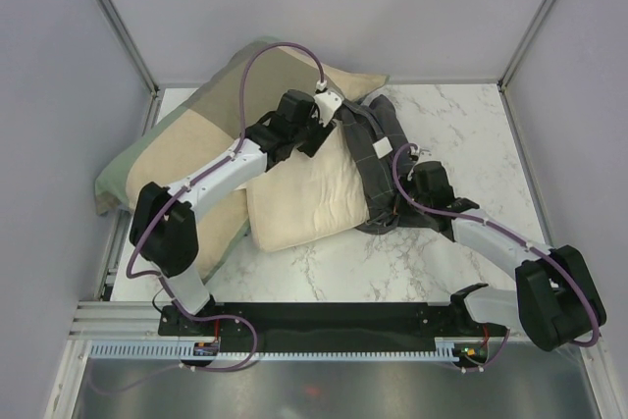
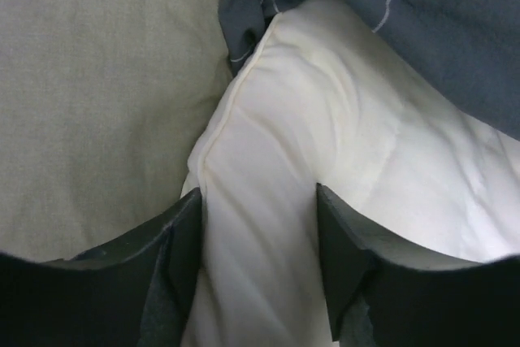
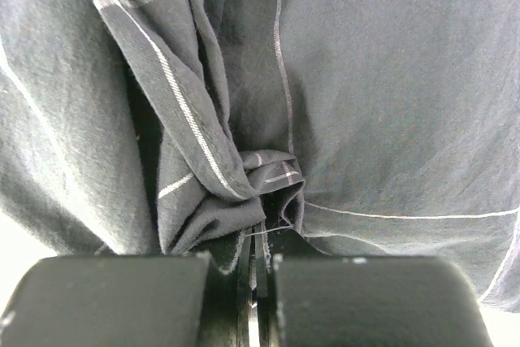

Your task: Remove the pillowcase from the pillow

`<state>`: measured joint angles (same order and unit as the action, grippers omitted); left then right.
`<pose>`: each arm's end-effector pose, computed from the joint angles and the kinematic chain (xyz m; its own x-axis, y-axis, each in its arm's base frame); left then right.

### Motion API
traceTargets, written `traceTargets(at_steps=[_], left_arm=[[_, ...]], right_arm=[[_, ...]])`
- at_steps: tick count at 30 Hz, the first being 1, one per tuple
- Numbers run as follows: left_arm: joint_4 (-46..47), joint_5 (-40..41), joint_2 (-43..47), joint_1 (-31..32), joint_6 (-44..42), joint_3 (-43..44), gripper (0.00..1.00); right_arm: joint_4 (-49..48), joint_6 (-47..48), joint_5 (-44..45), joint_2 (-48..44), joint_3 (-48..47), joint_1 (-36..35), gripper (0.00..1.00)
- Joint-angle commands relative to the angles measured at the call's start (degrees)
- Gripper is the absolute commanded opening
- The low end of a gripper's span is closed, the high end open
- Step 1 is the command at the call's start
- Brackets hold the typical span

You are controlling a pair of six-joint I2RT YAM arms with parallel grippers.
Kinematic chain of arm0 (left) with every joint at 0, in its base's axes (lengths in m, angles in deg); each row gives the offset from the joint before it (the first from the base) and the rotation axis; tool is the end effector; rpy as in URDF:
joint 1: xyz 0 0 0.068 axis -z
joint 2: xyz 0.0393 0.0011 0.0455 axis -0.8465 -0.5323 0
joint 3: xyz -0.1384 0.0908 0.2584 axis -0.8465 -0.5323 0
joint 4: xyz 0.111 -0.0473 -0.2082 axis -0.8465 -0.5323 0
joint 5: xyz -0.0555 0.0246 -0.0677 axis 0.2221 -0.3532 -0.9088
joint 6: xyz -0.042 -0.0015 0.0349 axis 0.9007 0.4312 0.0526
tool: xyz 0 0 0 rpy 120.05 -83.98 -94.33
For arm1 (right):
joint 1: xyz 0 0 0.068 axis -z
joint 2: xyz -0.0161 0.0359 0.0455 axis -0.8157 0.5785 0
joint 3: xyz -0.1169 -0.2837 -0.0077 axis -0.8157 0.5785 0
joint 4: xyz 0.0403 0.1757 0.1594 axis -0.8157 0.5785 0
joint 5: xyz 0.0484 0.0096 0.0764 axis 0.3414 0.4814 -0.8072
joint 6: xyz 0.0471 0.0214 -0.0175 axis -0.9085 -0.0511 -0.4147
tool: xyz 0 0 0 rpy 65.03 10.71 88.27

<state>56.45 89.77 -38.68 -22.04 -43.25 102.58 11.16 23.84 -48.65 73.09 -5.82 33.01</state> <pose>0.3148 -0.2216 0.3434 -0.3352 0.5284 -0.7801 0.5946 0.7609 0.2599 0.2027 0.0827 0.2309 -0.7419 0.1914 -0.6427 -0.0810 0.9258 0.3692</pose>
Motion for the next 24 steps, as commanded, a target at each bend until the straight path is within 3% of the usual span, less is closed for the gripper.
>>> traceTargets(at_steps=[1, 2, 4, 5, 7, 11, 15, 16, 17, 18, 22, 24], left_arm=[[-2.9, -0.8, -2.5, 1.1, -1.8, -0.2, 0.58], [-3.1, -1.3, -2.6, 1.1, -1.8, 0.0, 0.43], [-4.0, -3.0, -2.4, 1.1, -1.2, 0.3, 0.27], [-4.4, -3.5, -2.5, 1.1, -1.1, 0.5, 0.14], [-5.5, -4.9, -2.4, 1.2, -0.5, 1.1, 0.04], [-6.7, -6.7, 0.2, 1.3, 0.4, 1.8, 0.02], [-8.0, -14.5, 5.3, 1.4, -0.2, 0.7, 0.02], [-8.1, -16.4, 6.8, 1.5, -1.0, 0.2, 0.02], [-8.2, -20.4, 9.2, 1.6, -1.6, -1.1, 0.02], [-8.2, -22.2, 10.6, 1.6, -3.0, -1.8, 0.02], [-9.2, -25.3, 13.8, 2.6, -4.9, -2.8, 0.02], [-10.0, -26.3, 14.7, 2.5, -5.6, -2.7, 0.02]], right_arm=[[-2.8, -1.4, -4.1, -1.0, 0.6, -1.2, 0.0], [-2.7, -1.3, -4.0, -1.1, 0.5, -1.2, 0.0], [-2.3, -1.2, -3.7, -1.4, 0.6, -1.1, 0.0], [-2.2, -1.3, -3.7, -1.4, 0.6, -1.2, 0.0], [-2.1, -1.1, -3.7, -1.6, 0.7, -1.2, 0.0], [0.8, -0.3, -2.7, -2.5, 0.0, -1.1, 0.0], [7.4, 1.7, -0.9, -6.6, -4.8, -1.1, 0.1], [8.9, 2.4, -0.7, -7.7, -6.0, -1.2, 0.21], [11.2, 2.6, -0.4, -8.7, -7.3, -1.2, 0.26], [12.3, 3.1, -0.2, -10.7, -10.1, -1.2, 0.41], [15.8, 5.3, 0.7, -12.8, -18.1, -1.1, 0.73], [16.8, 6.4, 1.4, -12.1, -22.5, -1.1, 0.78]])
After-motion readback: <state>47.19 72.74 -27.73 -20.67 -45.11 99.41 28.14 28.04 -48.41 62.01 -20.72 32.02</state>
